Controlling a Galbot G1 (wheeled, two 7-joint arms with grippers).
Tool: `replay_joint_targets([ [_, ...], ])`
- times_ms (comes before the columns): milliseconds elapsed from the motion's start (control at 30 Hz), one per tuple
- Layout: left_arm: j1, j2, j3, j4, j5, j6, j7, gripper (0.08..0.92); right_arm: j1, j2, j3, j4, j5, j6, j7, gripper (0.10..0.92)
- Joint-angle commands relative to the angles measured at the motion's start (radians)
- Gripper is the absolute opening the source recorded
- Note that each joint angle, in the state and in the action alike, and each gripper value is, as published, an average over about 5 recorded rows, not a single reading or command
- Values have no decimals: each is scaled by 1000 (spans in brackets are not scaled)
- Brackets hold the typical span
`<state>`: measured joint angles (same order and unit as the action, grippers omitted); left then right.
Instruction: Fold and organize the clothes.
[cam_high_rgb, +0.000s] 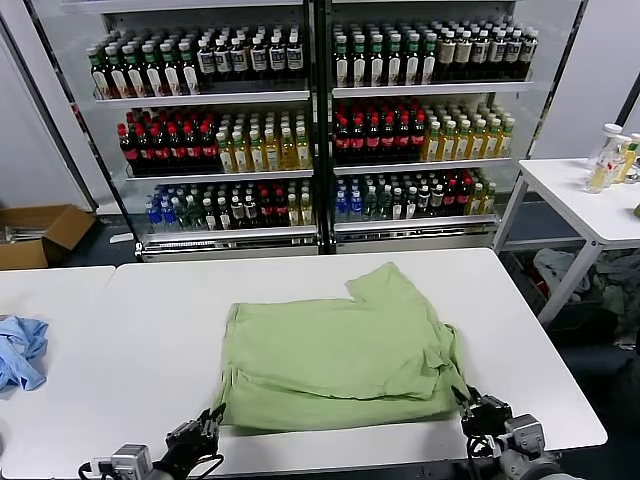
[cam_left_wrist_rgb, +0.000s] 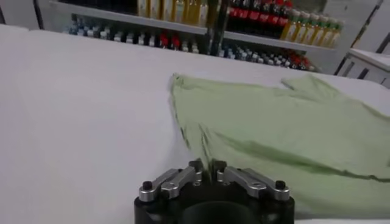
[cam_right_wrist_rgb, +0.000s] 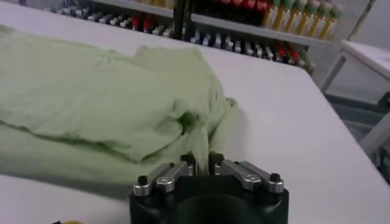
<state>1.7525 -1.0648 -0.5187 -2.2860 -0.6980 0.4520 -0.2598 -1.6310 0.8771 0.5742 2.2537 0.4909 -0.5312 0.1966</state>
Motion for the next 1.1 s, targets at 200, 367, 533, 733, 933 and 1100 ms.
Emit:
replay_joint_targets([
  [200,-293,99,37,139,-29,-18,-19,453,453,-35,-197,-198,111,13,29,622],
  [367,-528,107,152,309,-35,6,-29,592,748,3,-393,-468,115,12,26,757],
  [533,-721,87,275,486,-11,38,-35,739,915,57,-503,-648,118,6,18,820],
  [733,-881,60,377,637,-3,56,-33,820,1056,122,-595,-818,166,-2,11,823],
  [933,-999,27,426,776,9,54,-31,823,1179,200,-649,-961,207,-12,6,823],
  [1100,-1053,16,439,849,9,63,-27,823,1240,252,-677,-1062,211,-15,-2,823],
])
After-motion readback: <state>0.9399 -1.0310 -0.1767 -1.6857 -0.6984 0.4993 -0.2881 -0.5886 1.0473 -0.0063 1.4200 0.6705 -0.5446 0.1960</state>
